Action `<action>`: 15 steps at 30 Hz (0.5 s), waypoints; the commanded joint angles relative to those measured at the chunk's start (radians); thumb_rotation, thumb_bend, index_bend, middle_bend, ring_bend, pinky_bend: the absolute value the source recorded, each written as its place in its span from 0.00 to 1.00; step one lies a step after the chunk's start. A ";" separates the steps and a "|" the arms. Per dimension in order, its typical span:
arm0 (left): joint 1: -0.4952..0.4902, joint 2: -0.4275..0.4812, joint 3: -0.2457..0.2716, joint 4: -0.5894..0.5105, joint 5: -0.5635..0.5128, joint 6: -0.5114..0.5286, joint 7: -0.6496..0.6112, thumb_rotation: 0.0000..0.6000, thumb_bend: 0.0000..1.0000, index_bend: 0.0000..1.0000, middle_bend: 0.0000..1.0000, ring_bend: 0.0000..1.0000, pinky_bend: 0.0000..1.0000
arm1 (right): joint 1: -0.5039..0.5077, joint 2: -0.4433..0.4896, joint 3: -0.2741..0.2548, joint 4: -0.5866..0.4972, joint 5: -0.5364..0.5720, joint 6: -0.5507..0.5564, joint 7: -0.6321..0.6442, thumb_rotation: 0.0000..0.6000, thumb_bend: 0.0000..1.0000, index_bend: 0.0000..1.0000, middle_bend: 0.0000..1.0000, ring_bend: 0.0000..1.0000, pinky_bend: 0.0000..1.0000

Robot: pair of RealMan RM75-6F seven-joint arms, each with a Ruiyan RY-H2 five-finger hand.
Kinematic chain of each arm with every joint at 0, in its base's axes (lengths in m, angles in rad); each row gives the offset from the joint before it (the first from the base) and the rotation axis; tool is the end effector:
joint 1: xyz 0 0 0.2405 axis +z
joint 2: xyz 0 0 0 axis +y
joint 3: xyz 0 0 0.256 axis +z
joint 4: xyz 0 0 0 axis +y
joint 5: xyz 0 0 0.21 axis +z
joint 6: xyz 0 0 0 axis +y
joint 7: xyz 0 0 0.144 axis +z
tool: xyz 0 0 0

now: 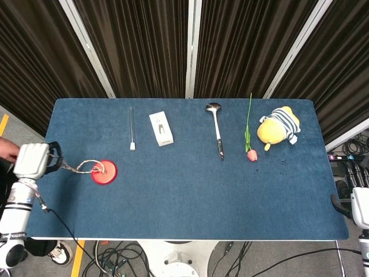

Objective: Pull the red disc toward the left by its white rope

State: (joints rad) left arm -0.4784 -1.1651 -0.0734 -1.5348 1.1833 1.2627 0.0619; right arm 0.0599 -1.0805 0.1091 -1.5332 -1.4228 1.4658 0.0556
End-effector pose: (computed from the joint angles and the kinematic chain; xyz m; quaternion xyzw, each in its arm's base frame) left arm -0.2764 0.3068 0.1436 -0.6216 -0.3790 -0.3765 0.5729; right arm -0.3391 -0.1858 0.1920 0.5623 -0.3803 0.3680 0.6354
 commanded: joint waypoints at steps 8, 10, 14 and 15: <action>-0.122 -0.006 0.063 -0.009 0.212 -0.311 -0.308 1.00 0.18 0.24 0.30 0.15 0.31 | -0.002 -0.002 0.000 0.015 0.012 -0.008 0.014 1.00 0.26 0.00 0.00 0.00 0.00; -0.139 0.015 0.068 -0.020 0.185 -0.355 -0.222 1.00 0.07 0.05 0.01 0.00 0.09 | -0.001 0.001 0.001 0.015 0.017 -0.011 0.016 1.00 0.26 0.00 0.00 0.00 0.00; -0.101 -0.010 0.052 -0.033 0.184 -0.250 -0.113 1.00 0.00 0.01 0.00 0.00 0.01 | -0.004 -0.002 0.000 0.021 0.021 -0.013 0.019 1.00 0.26 0.00 0.00 0.00 0.00; -0.092 -0.009 0.049 -0.041 0.185 -0.231 -0.108 1.00 0.00 0.01 0.00 0.00 0.01 | -0.004 -0.002 0.000 0.022 0.021 -0.013 0.020 1.00 0.26 0.00 0.00 0.00 0.00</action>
State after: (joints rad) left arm -0.5733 -1.1842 -0.0340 -1.5456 1.3599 0.9131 -0.1596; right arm 0.0561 -1.0828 0.1090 -1.5110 -1.4015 1.4528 0.0751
